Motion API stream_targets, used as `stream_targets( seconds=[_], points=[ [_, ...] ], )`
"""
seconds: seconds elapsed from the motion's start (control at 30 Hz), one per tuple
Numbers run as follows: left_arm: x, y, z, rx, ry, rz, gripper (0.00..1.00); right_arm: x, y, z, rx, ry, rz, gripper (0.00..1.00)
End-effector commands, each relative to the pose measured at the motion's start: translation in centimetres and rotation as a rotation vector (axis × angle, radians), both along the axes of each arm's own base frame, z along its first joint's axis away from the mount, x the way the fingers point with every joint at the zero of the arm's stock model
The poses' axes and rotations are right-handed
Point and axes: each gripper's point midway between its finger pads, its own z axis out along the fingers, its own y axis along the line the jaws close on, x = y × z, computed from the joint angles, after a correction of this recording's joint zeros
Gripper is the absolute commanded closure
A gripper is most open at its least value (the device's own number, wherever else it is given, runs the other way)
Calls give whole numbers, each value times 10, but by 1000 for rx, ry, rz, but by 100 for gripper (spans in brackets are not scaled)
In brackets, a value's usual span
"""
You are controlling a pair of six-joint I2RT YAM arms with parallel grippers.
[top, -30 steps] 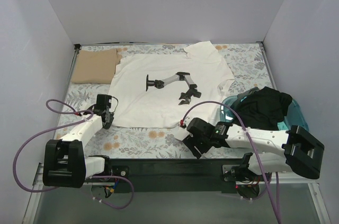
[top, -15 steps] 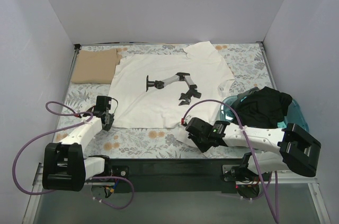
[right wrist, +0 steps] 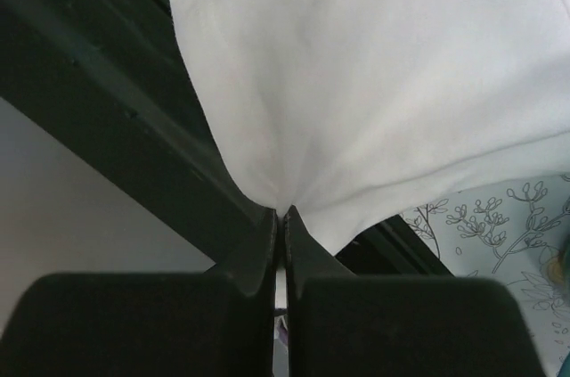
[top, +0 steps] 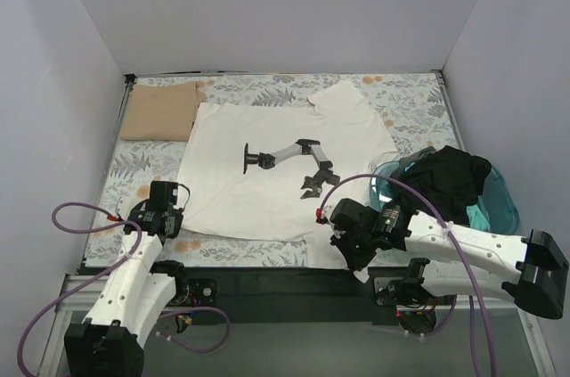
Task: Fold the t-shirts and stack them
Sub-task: Flatten the tshirt out, then fold the tshirt
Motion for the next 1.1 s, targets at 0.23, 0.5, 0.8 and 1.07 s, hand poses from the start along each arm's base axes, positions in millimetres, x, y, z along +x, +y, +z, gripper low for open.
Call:
stream_targets(
  seconds=[0.23,0.5,0.8,1.07],
  points=[
    [5,0,4,-61,-20,140,100,41,11,40,7,-193,-40,99],
    [42,-7,26,-74,-95,82,100,99,12,69,-29,-352,-177,99],
    [85,-10,40,-73,-130,75,100,162,-3,93,-99,-453,-311,99],
    [120,-9,41,-53,-119,80,100,210,-4,103,-130,-499,-331,99]
  ],
)
